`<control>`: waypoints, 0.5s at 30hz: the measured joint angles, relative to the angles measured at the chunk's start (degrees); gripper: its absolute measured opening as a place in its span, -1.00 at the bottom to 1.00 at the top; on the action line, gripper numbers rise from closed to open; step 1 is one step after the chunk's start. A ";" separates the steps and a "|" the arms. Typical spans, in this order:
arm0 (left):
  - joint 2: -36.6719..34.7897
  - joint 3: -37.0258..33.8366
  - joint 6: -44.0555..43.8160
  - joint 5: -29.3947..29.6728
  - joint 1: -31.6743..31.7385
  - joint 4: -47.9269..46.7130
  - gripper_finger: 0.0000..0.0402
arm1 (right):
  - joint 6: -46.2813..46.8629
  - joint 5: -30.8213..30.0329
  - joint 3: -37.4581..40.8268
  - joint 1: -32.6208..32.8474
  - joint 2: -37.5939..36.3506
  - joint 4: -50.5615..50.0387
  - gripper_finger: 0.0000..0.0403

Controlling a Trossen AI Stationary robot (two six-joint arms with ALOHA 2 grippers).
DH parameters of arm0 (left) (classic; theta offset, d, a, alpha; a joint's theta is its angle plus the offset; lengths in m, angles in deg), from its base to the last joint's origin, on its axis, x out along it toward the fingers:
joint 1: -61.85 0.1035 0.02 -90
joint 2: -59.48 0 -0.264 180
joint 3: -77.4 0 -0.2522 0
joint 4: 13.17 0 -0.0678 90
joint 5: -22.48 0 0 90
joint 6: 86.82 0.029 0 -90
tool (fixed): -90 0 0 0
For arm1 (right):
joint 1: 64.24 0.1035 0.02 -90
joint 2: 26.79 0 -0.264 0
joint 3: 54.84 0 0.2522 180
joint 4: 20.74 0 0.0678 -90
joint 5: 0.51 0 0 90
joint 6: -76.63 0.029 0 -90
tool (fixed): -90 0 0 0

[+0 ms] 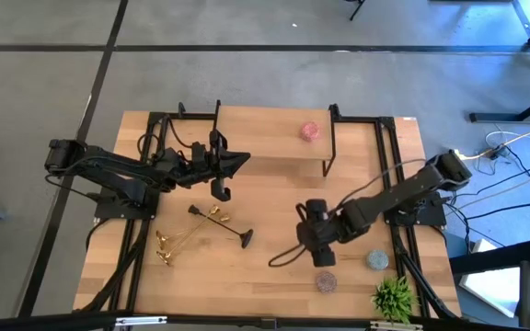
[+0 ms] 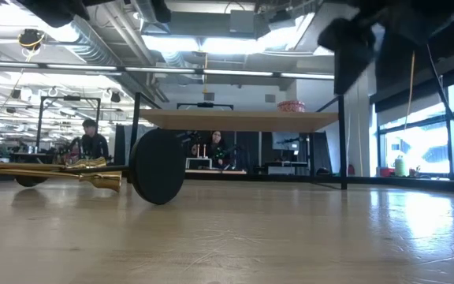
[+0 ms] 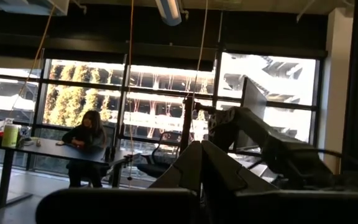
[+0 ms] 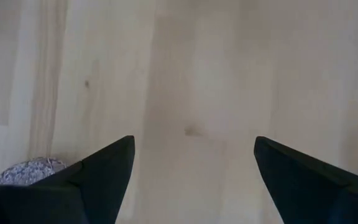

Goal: Pick & Place candle stick holders
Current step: Put the gold candle holder on the shelf

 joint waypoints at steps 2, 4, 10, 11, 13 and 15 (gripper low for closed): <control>0.00 0.00 -0.08 0.00 0.00 0.01 -0.98 | 0.05 1.32 3.13 0.61 0.00 5.89 0.66; 0.00 0.00 -0.10 0.00 0.00 0.00 -0.98 | 0.14 2.73 5.80 1.08 0.00 11.40 0.66; -0.04 0.00 -1.99 -0.63 0.00 -1.79 -0.98 | 1.18 3.77 9.14 1.09 0.01 17.10 0.66; -0.04 0.01 -2.07 -1.40 0.00 -2.58 -0.98 | 1.16 3.78 9.23 1.07 0.02 17.37 0.66; -0.04 0.00 -2.09 -2.79 0.00 -3.47 -0.98 | 0.56 3.78 9.50 1.09 0.01 18.12 0.66; -0.04 0.00 -2.11 -4.37 0.00 -4.48 -0.98 | -0.40 3.80 9.79 1.10 0.02 18.63 0.66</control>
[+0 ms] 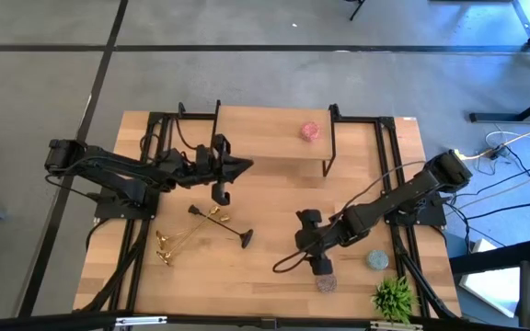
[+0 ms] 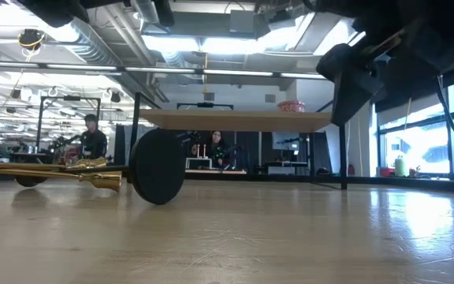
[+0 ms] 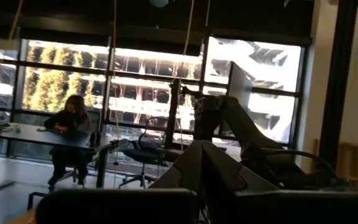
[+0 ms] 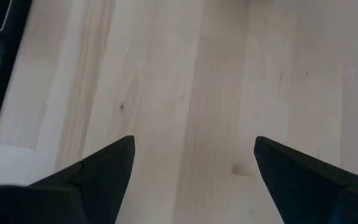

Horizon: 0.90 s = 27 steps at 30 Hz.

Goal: Pick & Place candle stick holders
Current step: Put the gold candle holder on the shelf

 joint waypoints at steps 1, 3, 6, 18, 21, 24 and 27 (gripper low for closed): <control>0.00 0.00 -0.05 -0.96 0.00 -0.89 -0.98 | -0.54 0.01 0.15 -0.01 -0.01 0.50 0.66; -0.06 0.00 -1.00 -3.11 0.00 -2.68 -0.98 | -1.94 0.01 0.69 -0.05 -0.02 1.74 0.66; -0.22 0.02 -3.95 -5.67 -0.20 -7.70 -0.98 | -3.90 0.03 2.56 -0.25 -0.02 4.97 0.66; -0.13 4.55 -10.24 9.75 -11.23 -44.28 -0.98 | -8.73 5.93 9.86 -2.47 0.02 19.08 0.66; -0.13 10.02 -14.79 16.12 -15.02 -60.44 -0.98 | -9.15 6.14 9.90 -2.43 -0.22 19.11 0.66; -0.13 15.27 -21.30 18.33 -18.53 -72.94 -0.98 | -9.17 6.13 9.90 -2.10 -0.28 19.33 0.66; -0.13 19.52 -29.22 17.01 -21.83 -82.07 -0.98 | -9.39 5.77 9.90 -1.75 -0.28 19.95 0.66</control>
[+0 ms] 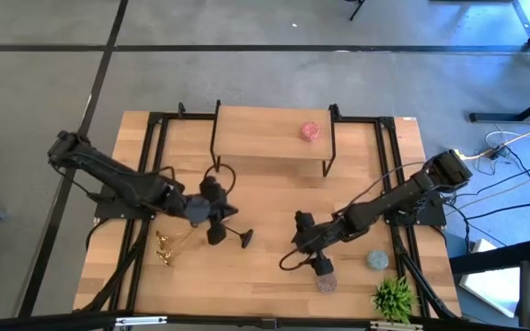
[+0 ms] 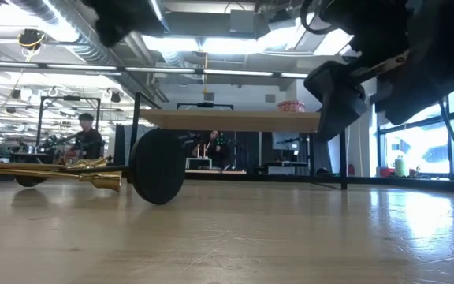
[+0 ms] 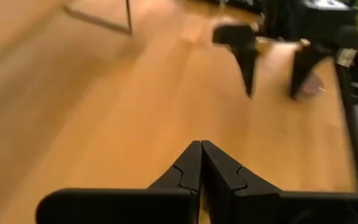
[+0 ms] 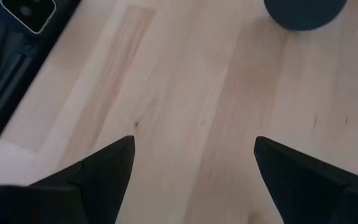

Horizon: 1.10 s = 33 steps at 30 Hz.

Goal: Pick & Place candle stick holders
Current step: Put the gold candle holder on the shelf

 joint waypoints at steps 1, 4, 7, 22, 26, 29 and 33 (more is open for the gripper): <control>0.00 1.06 -2.98 -0.95 -1.05 -2.28 -0.98 | -0.02 -0.04 0.00 0.15 0.00 0.30 0.66; -0.02 2.85 -11.32 -2.84 -4.17 -8.50 -0.98 | -0.66 -1.01 0.00 0.61 -0.08 2.07 0.66; -0.02 2.97 -17.99 -3.02 -7.25 -13.22 -0.98 | -1.56 -4.37 0.00 1.68 -1.06 2.90 0.66; 3.47 2.75 -45.58 -0.16 -13.92 -37.63 -0.98 | -2.29 -32.28 0.00 10.39 -5.20 -0.20 0.61; 5.50 2.74 -47.09 -0.48 -13.92 -40.00 -0.98 | 3.72 -33.62 0.00 11.39 -5.20 -3.09 0.60; 6.99 2.75 -46.32 -0.21 -13.69 -39.64 -0.98 | 5.80 -39.12 0.05 13.92 -5.38 -4.81 0.60; 8.75 2.73 -46.25 -1.10 -12.25 -39.62 -0.98 | 7.75 -48.57 2.73 17.72 -6.62 -2.22 0.60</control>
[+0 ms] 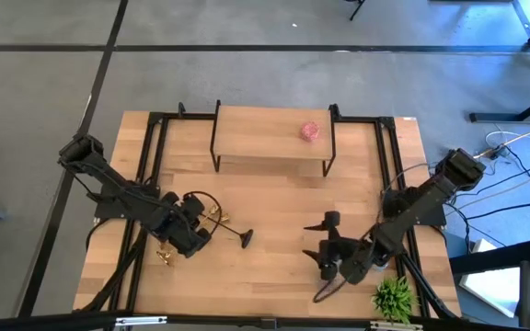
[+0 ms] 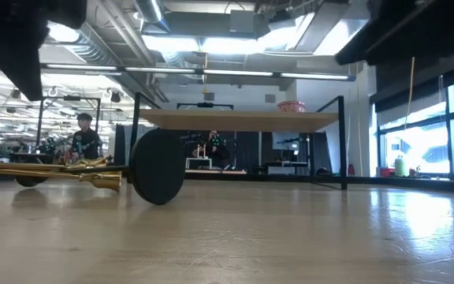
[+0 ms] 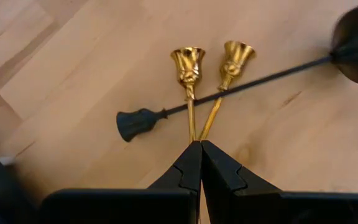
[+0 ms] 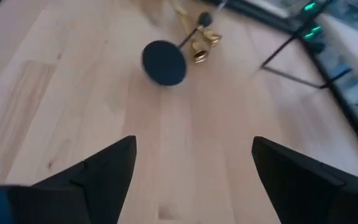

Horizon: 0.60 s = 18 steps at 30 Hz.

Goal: Pick & Place candle stick holders
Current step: Put the gold candle holder on the shelf

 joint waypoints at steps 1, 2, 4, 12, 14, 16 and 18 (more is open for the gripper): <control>0.36 0.01 -0.01 -0.61 0.41 0.09 -0.98 | 0.63 -1.53 1.27 0.67 -0.48 1.31 0.60; 0.80 0.02 -0.02 -1.47 0.84 0.15 -0.98 | 1.18 -2.37 2.71 1.15 -1.03 3.46 0.60; 1.71 0.00 0.03 -3.13 1.53 0.23 -0.98 | 1.92 -2.76 6.53 1.78 -2.74 8.90 0.60; 3.23 0.00 -3.50 -9.30 3.18 1.06 -0.98 | -5.70 0.83 19.25 2.06 -5.14 35.27 0.60; 3.51 0.00 -4.00 -10.87 3.18 2.21 -0.98 | -7.14 1.19 19.34 2.04 -5.28 35.71 0.60; 3.49 0.00 -4.07 -11.71 3.18 3.01 -0.98 | -7.53 1.21 19.36 2.04 -5.44 35.74 0.60; 3.94 0.00 -4.11 -13.42 3.18 4.02 -0.98 | -7.85 1.23 19.36 2.04 -5.45 35.78 0.60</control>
